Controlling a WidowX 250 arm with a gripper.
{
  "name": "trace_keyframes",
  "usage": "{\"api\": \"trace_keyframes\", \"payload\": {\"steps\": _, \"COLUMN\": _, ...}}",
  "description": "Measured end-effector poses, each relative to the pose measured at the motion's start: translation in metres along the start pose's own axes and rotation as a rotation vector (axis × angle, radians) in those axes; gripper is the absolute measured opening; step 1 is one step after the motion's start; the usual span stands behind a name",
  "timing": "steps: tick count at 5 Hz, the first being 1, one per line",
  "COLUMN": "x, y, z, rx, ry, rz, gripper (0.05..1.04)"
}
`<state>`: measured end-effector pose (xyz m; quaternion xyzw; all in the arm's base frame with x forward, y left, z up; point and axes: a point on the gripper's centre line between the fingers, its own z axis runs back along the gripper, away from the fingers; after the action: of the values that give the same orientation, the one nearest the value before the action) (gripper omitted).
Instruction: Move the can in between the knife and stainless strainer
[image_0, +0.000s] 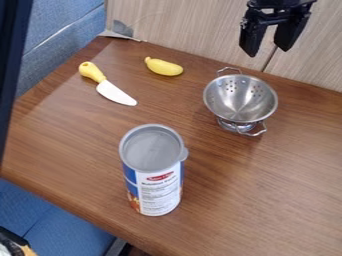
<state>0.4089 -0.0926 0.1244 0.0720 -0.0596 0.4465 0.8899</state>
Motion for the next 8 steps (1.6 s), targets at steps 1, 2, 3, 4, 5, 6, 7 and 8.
{"api": "trace_keyframes", "payload": {"steps": 1, "x": -0.004, "y": -0.001, "z": -0.02, "rx": 0.043, "ry": 0.017, "rz": -0.007, "gripper": 1.001}}
{"api": "trace_keyframes", "payload": {"steps": 2, "x": -0.014, "y": 0.005, "z": -0.029, "rx": 0.084, "ry": 0.024, "rz": -0.022, "gripper": 1.001}}
{"api": "trace_keyframes", "payload": {"steps": 3, "x": -0.032, "y": 0.011, "z": -0.027, "rx": 0.101, "ry": 0.019, "rz": -0.059, "gripper": 1.001}}
{"api": "trace_keyframes", "payload": {"steps": 4, "x": -0.039, "y": 0.025, "z": -0.009, "rx": 0.091, "ry": -0.008, "rz": -0.064, "gripper": 1.001}}
{"api": "trace_keyframes", "payload": {"steps": 5, "x": -0.054, "y": 0.044, "z": 0.005, "rx": 0.068, "ry": -0.025, "rz": -0.085, "gripper": 1.001}}
{"api": "trace_keyframes", "payload": {"steps": 6, "x": -0.072, "y": 0.071, "z": 0.015, "rx": 0.033, "ry": -0.009, "rz": -0.099, "gripper": 1.001}}
{"api": "trace_keyframes", "payload": {"steps": 7, "x": -0.086, "y": 0.097, "z": 0.011, "rx": 0.011, "ry": 0.011, "rz": -0.14, "gripper": 1.001}}
{"api": "trace_keyframes", "payload": {"steps": 8, "x": -0.099, "y": 0.12, "z": 0.004, "rx": 0.026, "ry": 0.027, "rz": -0.158, "gripper": 1.001}}
